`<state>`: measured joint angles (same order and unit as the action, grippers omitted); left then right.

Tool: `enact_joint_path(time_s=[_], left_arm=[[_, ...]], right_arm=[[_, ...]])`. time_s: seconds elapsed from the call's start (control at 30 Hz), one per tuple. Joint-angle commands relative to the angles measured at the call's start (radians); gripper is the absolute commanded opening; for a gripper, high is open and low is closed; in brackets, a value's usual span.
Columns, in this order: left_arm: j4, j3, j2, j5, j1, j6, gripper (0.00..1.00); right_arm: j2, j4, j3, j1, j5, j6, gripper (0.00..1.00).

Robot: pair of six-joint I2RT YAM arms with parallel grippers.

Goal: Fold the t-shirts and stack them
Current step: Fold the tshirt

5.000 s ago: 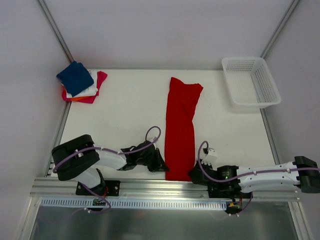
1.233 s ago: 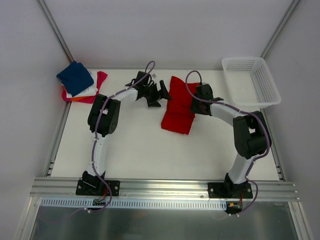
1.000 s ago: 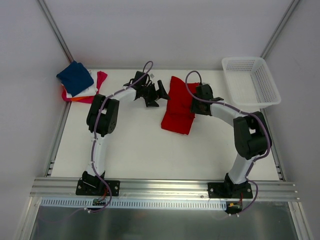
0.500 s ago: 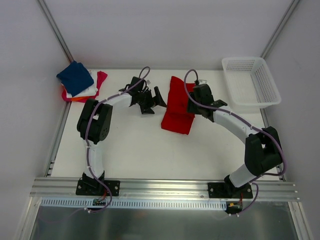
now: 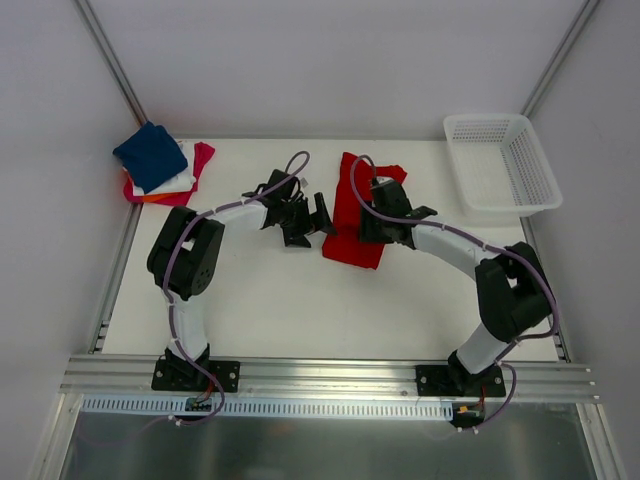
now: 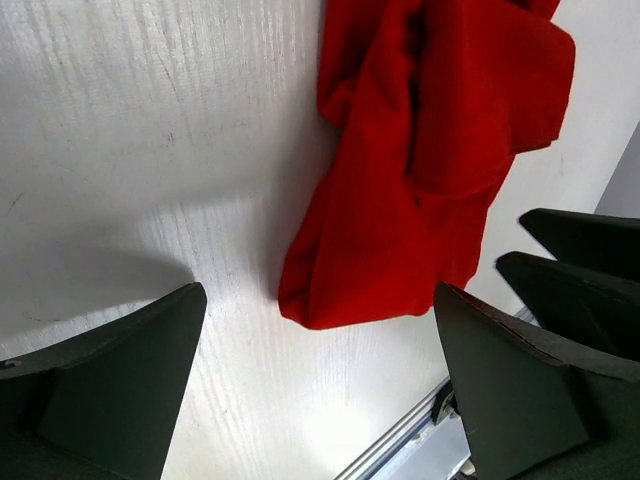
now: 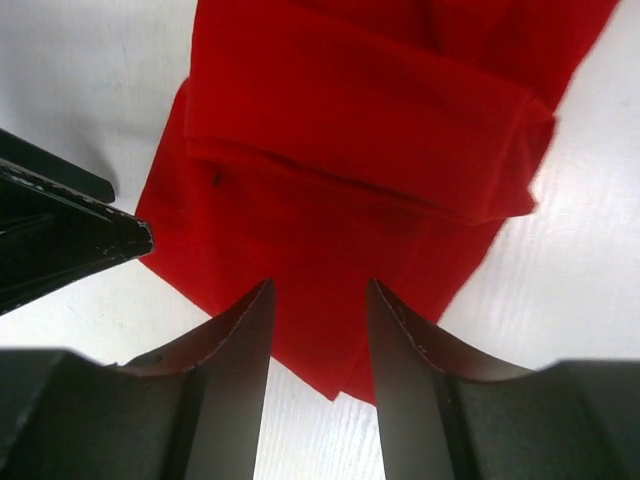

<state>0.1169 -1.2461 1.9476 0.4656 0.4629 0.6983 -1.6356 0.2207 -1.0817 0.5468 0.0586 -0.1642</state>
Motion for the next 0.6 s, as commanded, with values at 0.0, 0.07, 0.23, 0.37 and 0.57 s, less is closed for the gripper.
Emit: enact_joint_path(time_s=[0.0,0.07,0.23,0.37,0.57], left_arm=[[-0.003,0.011,-0.067,-0.013,-0.004,-0.005,0.99],[-0.005,0.017,-0.067,-0.012,-0.004,-0.005,0.99],[-0.008,0.025,-0.068,-0.013,-0.004,-0.005,0.99],[-0.008,0.024,-0.065,-0.013,-0.006,-0.008,0.99],[-0.011,0.023,-0.05,-0.004,-0.006,-0.008,0.99]], right_arm=[[-0.049,-0.037,0.006,0.022,-0.042,-0.021,0.44],[-0.073,-0.046,-0.006,0.025,-0.048,-0.021,0.4],[-0.142,-0.053,-0.049,0.027,-0.048,-0.017,0.36],[-0.168,-0.053,-0.087,0.027,-0.037,0.0,0.36],[-0.216,-0.032,-0.162,0.025,-0.034,0.023,0.36]])
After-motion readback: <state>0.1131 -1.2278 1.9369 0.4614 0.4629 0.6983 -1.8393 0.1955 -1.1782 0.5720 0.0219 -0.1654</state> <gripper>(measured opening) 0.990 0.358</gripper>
